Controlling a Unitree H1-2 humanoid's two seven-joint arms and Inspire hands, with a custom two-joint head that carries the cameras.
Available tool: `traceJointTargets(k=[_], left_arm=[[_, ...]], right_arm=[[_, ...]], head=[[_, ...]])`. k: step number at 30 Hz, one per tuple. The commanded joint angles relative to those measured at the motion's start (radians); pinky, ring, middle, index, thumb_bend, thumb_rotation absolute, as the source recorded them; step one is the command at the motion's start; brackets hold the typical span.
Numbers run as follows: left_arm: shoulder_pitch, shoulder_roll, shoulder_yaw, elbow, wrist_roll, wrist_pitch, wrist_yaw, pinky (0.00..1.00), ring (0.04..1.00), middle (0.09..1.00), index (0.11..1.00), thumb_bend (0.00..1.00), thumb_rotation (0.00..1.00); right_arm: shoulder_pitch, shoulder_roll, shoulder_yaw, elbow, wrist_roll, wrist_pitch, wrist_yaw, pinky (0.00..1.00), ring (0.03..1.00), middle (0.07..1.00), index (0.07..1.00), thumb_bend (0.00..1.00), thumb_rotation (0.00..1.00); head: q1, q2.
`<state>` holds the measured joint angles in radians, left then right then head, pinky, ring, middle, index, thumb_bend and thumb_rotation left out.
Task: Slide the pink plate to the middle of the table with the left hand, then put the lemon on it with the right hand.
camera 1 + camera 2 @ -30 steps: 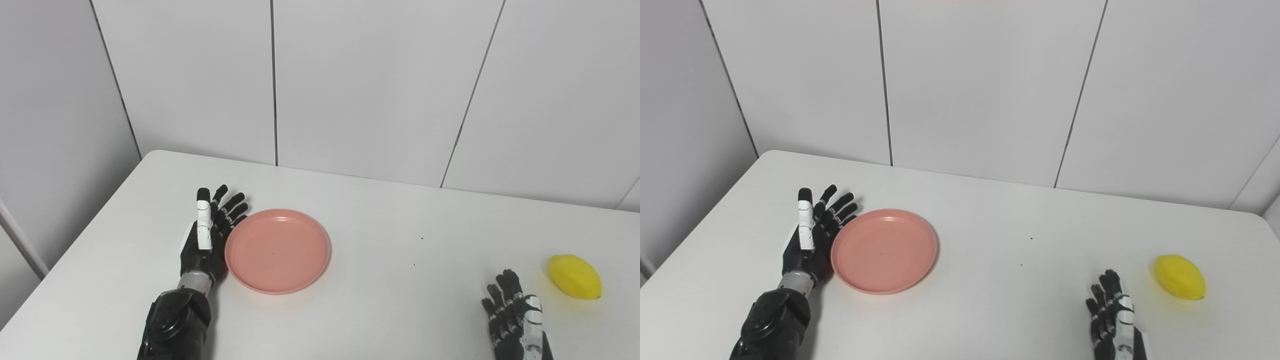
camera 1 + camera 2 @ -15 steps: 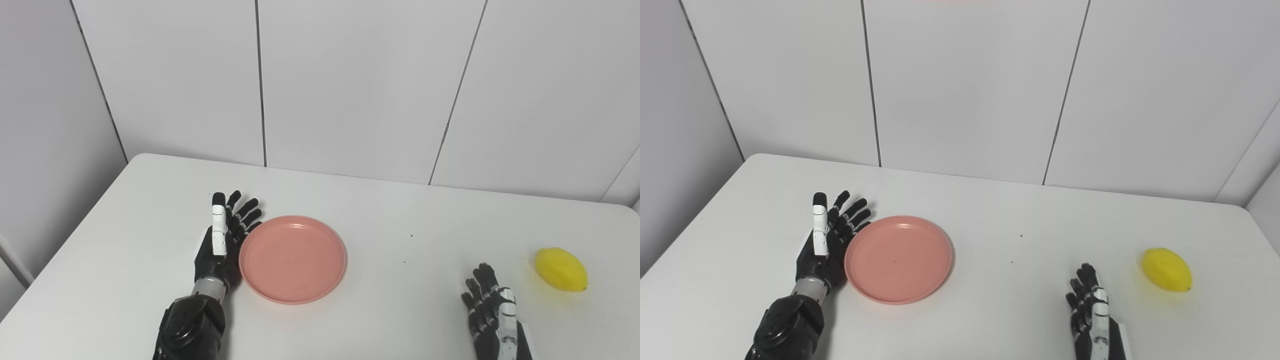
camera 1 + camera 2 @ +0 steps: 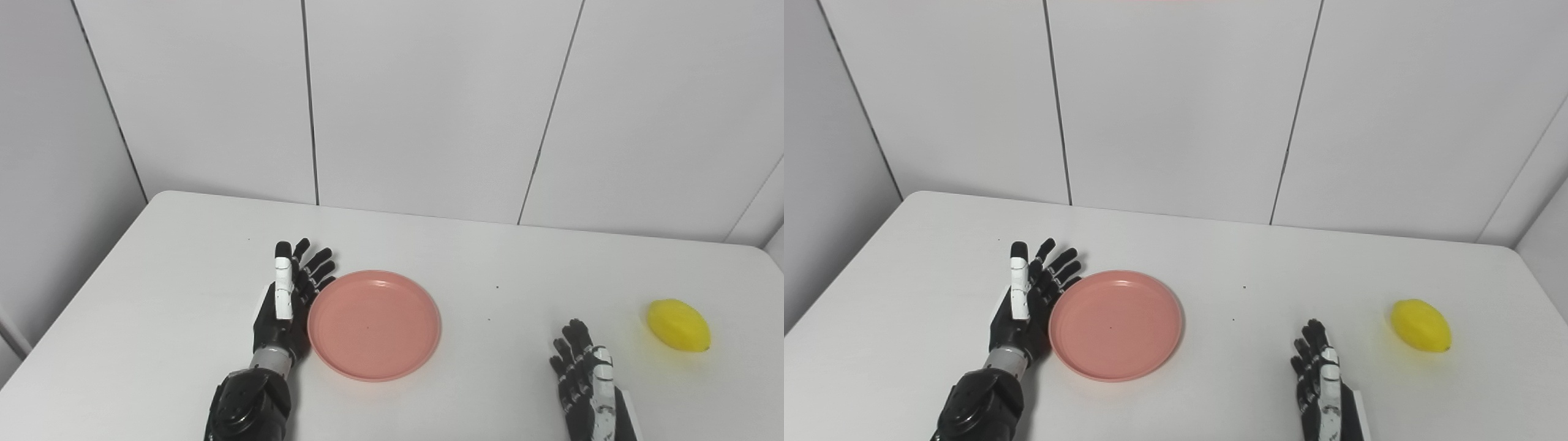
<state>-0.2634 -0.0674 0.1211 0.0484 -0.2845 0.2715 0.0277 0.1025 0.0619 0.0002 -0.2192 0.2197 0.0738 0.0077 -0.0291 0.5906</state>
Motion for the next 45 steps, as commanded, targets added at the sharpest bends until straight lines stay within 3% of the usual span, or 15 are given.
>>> traceJointTargets(k=[1, 13, 25, 32, 45], left_arm=[[0.015, -0.028, -0.005, 0.006, -0.004, 0.008, 0.008, 0.89, 0.896, 0.882, 0.931, 0.85, 0.94], [0.022, -0.089, -0.019, 0.007, -0.013, 0.007, 0.001, 0.93, 0.935, 0.921, 0.910, 0.81, 0.94], [0.014, -0.105, -0.039, 0.005, -0.017, 0.009, -0.009, 0.94, 0.937, 0.922, 0.923, 0.79, 0.93], [0.010, -0.108, -0.057, 0.006, -0.012, 0.011, -0.003, 0.95, 0.939, 0.923, 0.925, 0.78, 0.96], [-0.002, -0.111, -0.074, 0.047, -0.016, 0.006, -0.014, 0.94, 0.929, 0.912, 0.909, 0.84, 0.92]], right_arm=[[-0.004, 0.009, 0.005, -0.026, -0.006, 0.012, -0.001, 1.00, 0.973, 0.969, 0.951, 0.74, 0.98], [0.000, 0.027, 0.021, -0.038, -0.028, 0.015, -0.012, 1.00, 0.967, 0.967, 0.949, 0.74, 0.97], [-0.006, 0.043, 0.045, -0.044, -0.050, 0.032, -0.027, 1.00, 0.966, 0.968, 0.954, 0.75, 0.98], [-0.013, 0.077, 0.053, -0.028, -0.087, 0.003, -0.053, 1.00, 0.939, 0.945, 0.931, 0.71, 0.96], [-0.020, 0.095, 0.058, -0.021, -0.123, 0.002, -0.066, 1.00, 0.935, 0.948, 0.938, 0.72, 0.97]], head=[[-0.001, 0.000], [-0.042, 0.023], [-0.097, 0.038], [-0.133, 0.044], [-0.181, 0.051]])
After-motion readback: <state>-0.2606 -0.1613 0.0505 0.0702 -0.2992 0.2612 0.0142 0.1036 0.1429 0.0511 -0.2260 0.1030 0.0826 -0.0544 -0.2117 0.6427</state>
